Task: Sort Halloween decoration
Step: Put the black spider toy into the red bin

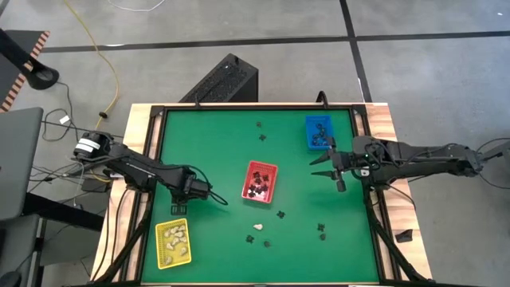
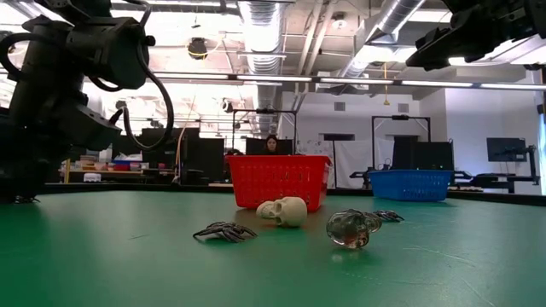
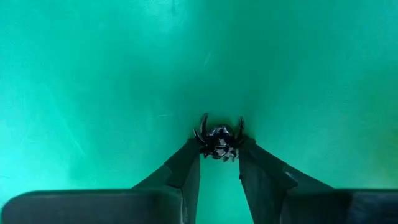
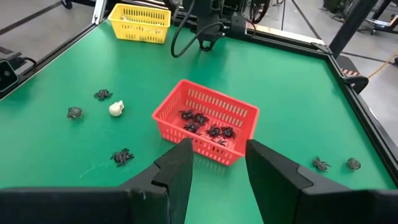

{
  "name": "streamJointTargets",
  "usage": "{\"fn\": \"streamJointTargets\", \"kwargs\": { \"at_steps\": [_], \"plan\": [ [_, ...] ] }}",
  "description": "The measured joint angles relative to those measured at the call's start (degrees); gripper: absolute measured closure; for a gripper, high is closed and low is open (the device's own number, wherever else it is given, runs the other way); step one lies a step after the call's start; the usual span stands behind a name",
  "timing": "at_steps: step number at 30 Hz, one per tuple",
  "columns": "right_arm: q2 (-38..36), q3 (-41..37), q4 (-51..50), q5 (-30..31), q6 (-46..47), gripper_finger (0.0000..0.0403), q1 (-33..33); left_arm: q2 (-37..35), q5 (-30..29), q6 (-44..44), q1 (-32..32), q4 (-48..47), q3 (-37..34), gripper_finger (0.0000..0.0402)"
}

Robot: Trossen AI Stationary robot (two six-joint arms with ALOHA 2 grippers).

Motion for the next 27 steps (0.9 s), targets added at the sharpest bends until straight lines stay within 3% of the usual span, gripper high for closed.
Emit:
{"fn": "streamJointTargets", "kwargs": {
  "at_steps": [10, 18, 21, 27],
  "plan": [
    [0.02, 0.00, 0.02, 0.00, -0.04, 0.0225, 0.00, 0.22, -1.78, 1.29, 0.02, -0.15, 2.25, 0.0314],
    [0.02, 0.00, 0.08, 0.00, 0.23, 0.0225, 0.00, 0.20, -5.91, 3.18, 0.04, 1.53, 8.39, 0.0314],
    [0.02, 0.00, 0.13, 0.00, 0.36, 0.0225, 0.00, 0.15, -7.50, 5.44, 0.05, 6.13, 11.03, 0.0314],
    [0.02, 0.02, 0.49, 0.00, 0.51, 0.0225, 0.00, 0.13, -9.93, 15.00, 0.58, 28.26, 12.04, 0.0314]
  ]
}}
